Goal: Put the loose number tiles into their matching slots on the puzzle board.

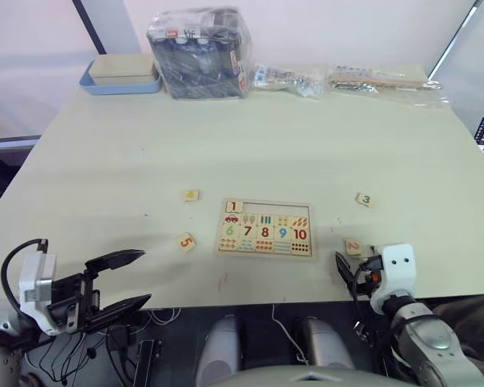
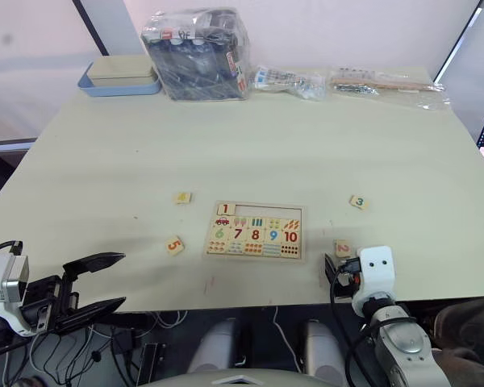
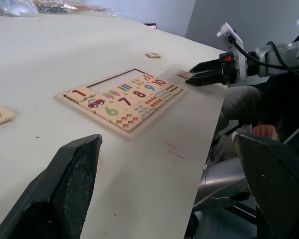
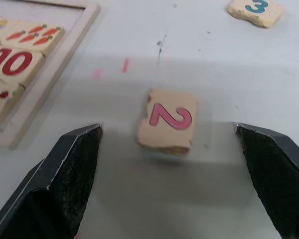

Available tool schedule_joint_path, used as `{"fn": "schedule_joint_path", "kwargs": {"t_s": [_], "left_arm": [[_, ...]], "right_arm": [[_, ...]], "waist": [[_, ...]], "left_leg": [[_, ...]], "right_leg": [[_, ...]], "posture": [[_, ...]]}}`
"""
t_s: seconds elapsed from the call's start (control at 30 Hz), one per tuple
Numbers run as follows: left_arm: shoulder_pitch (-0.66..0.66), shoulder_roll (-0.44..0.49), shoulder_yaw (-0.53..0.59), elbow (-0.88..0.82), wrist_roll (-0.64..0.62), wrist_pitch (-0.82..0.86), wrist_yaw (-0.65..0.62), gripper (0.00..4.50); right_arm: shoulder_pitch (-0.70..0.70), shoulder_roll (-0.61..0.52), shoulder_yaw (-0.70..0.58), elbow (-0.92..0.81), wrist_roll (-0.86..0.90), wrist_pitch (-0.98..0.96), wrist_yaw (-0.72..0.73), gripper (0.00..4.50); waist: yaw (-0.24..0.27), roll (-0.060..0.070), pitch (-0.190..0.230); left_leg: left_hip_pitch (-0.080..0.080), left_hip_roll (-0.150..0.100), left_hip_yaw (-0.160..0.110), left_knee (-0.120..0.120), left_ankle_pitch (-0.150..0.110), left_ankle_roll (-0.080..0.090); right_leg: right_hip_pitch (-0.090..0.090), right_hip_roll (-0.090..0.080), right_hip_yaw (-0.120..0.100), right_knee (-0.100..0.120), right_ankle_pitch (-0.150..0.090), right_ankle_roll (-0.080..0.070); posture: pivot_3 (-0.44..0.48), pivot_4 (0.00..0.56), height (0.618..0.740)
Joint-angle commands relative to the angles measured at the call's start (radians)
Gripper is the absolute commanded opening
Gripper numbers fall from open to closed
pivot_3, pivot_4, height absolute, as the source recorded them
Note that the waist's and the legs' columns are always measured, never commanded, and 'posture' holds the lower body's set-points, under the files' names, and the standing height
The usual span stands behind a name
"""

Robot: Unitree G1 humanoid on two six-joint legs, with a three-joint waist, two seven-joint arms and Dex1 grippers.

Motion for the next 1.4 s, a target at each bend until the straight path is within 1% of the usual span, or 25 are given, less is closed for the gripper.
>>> {"fn": "schedule_joint_path", "kwargs": {"t_s": [0.03, 0.1, 0.13, 0.17, 0.2, 0.4, 0.5, 0.57, 0.7, 0.8, 0.83, 0.9, 0.93, 1.0, 1.07, 1.1, 1.13, 1.17, 1.2, 1.27, 1.33, 1.4], "left_arm": [[0.004, 0.009, 0.034, -0.026, -0.014, -0.009, 0.002, 4.5], [0.003, 0.009, 0.037, -0.025, -0.017, -0.007, 0.007, 4.5], [0.003, 0.009, 0.037, -0.025, -0.017, -0.006, 0.009, 4.5], [0.003, 0.008, 0.037, -0.026, -0.017, -0.006, 0.01, 4.5], [0.003, 0.008, 0.036, -0.027, -0.017, -0.006, 0.011, 4.5], [0.001, 0.001, 0.031, -0.031, -0.02, -0.006, 0.019, 4.5], [-0.001, -0.004, 0.028, -0.034, -0.023, -0.005, 0.023, 4.5], [-0.001, -0.008, 0.026, -0.033, -0.021, -0.008, 0.023, 4.5], [-0.002, -0.018, 0.022, -0.03, -0.018, -0.014, 0.02, 4.5], [-0.002, -0.022, 0.022, -0.024, -0.015, -0.017, 0.015, 4.5], [-0.003, -0.023, 0.022, -0.024, -0.015, -0.018, 0.014, 4.5], [0.001, -0.028, 0.024, -0.025, -0.016, -0.02, 0.013, 4.5], [0.003, -0.03, 0.025, -0.027, -0.016, -0.022, 0.013, 4.5], [0.009, -0.035, 0.029, -0.031, -0.017, -0.025, 0.014, 4.5], [0.017, -0.041, 0.032, -0.036, -0.018, -0.028, 0.016, 4.5], [0.024, -0.043, 0.036, -0.044, -0.02, -0.029, 0.018, 4.5], [0.029, -0.046, 0.037, -0.049, -0.02, -0.03, 0.021, 4.5], [0.035, -0.049, 0.039, -0.059, -0.021, -0.029, 0.027, 4.5], [0.038, -0.051, 0.04, -0.065, -0.021, -0.029, 0.032, 4.5], [0.047, -0.057, 0.047, -0.082, -0.024, -0.029, 0.046, 4.5], [0.058, -0.063, 0.054, -0.096, -0.026, -0.03, 0.057, 4.5], [0.068, -0.072, 0.066, -0.106, -0.03, -0.03, 0.073, 4.5]], "right_arm": [[0.001, 0.017, 0.016, -0.008, -0.013, -0.025, -0.022, 3.12], [0.008, 0.023, 0.024, -0.004, -0.018, -0.032, -0.031, 2.0], [0.012, 0.027, 0.026, 0.0, -0.022, -0.038, -0.036, 1.67], [0.014, 0.029, 0.027, 0.003, -0.025, -0.043, -0.038, 1.11], [0.014, 0.028, 0.028, 0.005, -0.027, -0.046, -0.039, 0.88], [0.005, -0.007, 0.001, 0.005, -0.014, -0.048, -0.008, 0.88], [-0.01, -0.034, -0.018, 0.008, 0.003, -0.043, 0.024, 0.88], [-0.028, -0.067, -0.038, 0.006, 0.034, -0.027, 0.07, 0.88], [-0.096, -0.219, -0.087, -0.015, 0.148, 0.07, 0.24, 0.88], [-0.151, -0.317, -0.13, -0.022, 0.239, 0.159, 0.321, 0.88], [-0.181, -0.365, -0.14, -0.024, 0.269, 0.19, 0.359, 0.88], [-0.285, -0.497, -0.156, -0.026, 0.347, 0.278, 0.462, 0.88], [-0.339, -0.558, -0.155, -0.026, 0.373, 0.309, 0.506, 0.88], [-0.444, -0.664, -0.135, -0.026, 0.431, 0.383, 0.578, 0.88], [-0.559, -0.746, -0.092, -0.027, 0.469, 0.438, 0.632, 0.88], [-0.654, -0.784, -0.056, -0.024, 0.497, 0.482, 0.666, 0.88], [-0.718, -0.807, -0.031, -0.019, 0.517, 0.511, 0.685, 0.88], [-0.811, -0.848, 0.021, -0.021, 0.535, 0.578, 0.711, 0.88], [-0.875, -0.875, 0.059, -0.023, 0.548, 0.627, 0.725, 0.88], [-1.045, -0.895, 0.158, -0.011, 0.539, 0.696, 0.743, 0.88], [-1.214, -0.853, 0.24, 0.028, 0.538, 0.772, 0.735, 0.88], [-1.369, -0.778, 0.334, 0.088, 0.516, 0.825, 0.719, 0.88]], "waist": [[-0.001, 0.001, 0.0], [-0.001, 0.001, 0.0], [0.0, 0.001, 0.0], [0.0, 0.001, 0.0], [0.0, 0.001, 0.0], [0.0, 0.001, 0.0], [0.0, 0.001, 0.0], [-0.002, 0.001, 0.0], [-0.002, 0.001, 0.0], [-0.001, 0.0, 0.0], [0.0, -0.001, -0.001], [-0.001, 0.0, 0.0], [-0.002, 0.003, 0.001], [-0.001, 0.002, 0.001], [-0.003, 0.004, 0.002], [-0.002, 0.003, 0.002], [-0.002, 0.004, 0.002], [-0.002, 0.005, 0.003], [-0.001, 0.005, 0.003], [0.004, 0.008, 0.004], [0.003, 0.009, 0.005], [0.0, 0.009, 0.005]], "left_leg": [[0.0, 0.0, 0.0, 0.0, 0.0, 0.0], [0.0, 0.0, 0.0, 0.0, 0.0, 0.0], [0.0, 0.0, 0.0, 0.0, 0.0, 0.0], [0.0, 0.0, 0.0, 0.0, 0.0, 0.0], [0.0, 0.0, 0.0, 0.0, 0.0, 0.0], [0.0, 0.0, 0.0, 0.0, 0.0, -0.001], [0.0, -0.001, 0.001, 0.0, 0.0, -0.001], [0.0, 0.0, 0.001, 0.001, 0.0, -0.001], [0.001, 0.0, 0.002, 0.002, 0.0, -0.001], [0.002, 0.0, 0.002, 0.002, 0.0, 0.0], [0.002, 0.0, 0.001, 0.002, 0.0, 0.0], [0.001, 0.0, 0.001, 0.002, 0.0, 0.0], [0.001, -0.001, 0.002, 0.003, 0.0, 0.0], [0.001, -0.001, 0.002, 0.003, 0.0, 0.0], [0.001, -0.001, 0.001, 0.002, 0.0, 0.0], [0.001, -0.001, 0.002, 0.002, 0.0, 0.0], [0.001, -0.001, 0.0, 0.002, 0.0, 0.0], [0.001, 0.0, 0.001, 0.001, 0.0, 0.0], [0.001, 0.0, 0.001, 0.001, 0.0, 0.0], [0.0, -0.001, 0.0, 0.001, 0.0, 0.0], [-0.001, -0.001, 0.0, 0.001, 0.0, 0.0], [-0.001, -0.001, 0.001, 0.001, 0.0, 0.0]], "right_leg": [[0.0, 0.0, 0.0, 0.0, 0.0, 0.0], [0.0, 0.001, 0.0, 0.0, 0.0, 0.0], [0.0, 0.001, 0.0, 0.0, 0.0, 0.0], [0.0, 0.001, 0.0, 0.0, 0.0, 0.0], [0.0, 0.001, 0.0, 0.0, 0.0, 0.0], [0.0, 0.001, 0.0, 0.0, 0.0, 0.0], [0.0, 0.001, 0.001, 0.0, 0.0, 0.0], [0.0, 0.001, 0.001, 0.0, 0.0, 0.0], [0.001, 0.001, 0.002, 0.001, 0.0, 0.001], [0.001, 0.001, 0.002, 0.002, 0.0, 0.0], [0.001, 0.001, 0.002, 0.002, 0.001, -0.002], [0.001, 0.001, 0.002, 0.002, 0.002, -0.003], [0.001, 0.001, 0.002, 0.002, 0.002, -0.003], [0.0, 0.001, 0.002, 0.002, 0.002, -0.003], [0.0, 0.002, 0.002, 0.002, 0.002, -0.003], [0.0, 0.002, 0.002, 0.002, 0.002, -0.004], [0.0, 0.002, 0.001, 0.002, 0.002, -0.004], [-0.001, 0.003, 0.002, 0.002, 0.002, -0.005], [-0.001, 0.003, 0.001, 0.002, 0.002, -0.005], [-0.002, 0.001, 0.0, 0.002, 0.001, -0.006], [-0.003, 0.0, 0.0, 0.002, 0.001, -0.006], [-0.003, 0.0, 0.001, 0.003, 0.001, -0.006]], "posture": [[0.0, 0.15, 0.74], [0.0, 0.15, 0.74], [0.0, 0.15, 0.74], [0.0, 0.15, 0.74], [0.0, 0.15, 0.74], [0.0, 0.15, 0.74], [0.0, 0.15, 0.74], [0.0, 0.15, 0.74], [0.0, 0.15, 0.74], [0.0, 0.15, 0.74], [0.0, 0.15, 0.74], [0.0, 0.15, 0.74], [0.0, 0.15, 0.74], [0.0, 0.15, 0.74], [0.0, 0.15, 0.74], [0.0, 0.15, 0.74], [0.0, 0.15, 0.74], [0.0, 0.15, 0.74], [0.0, 0.15, 0.74], [0.0, 0.15, 0.74], [0.0, 0.15, 0.74], [0.0, 0.15, 0.74]]}}
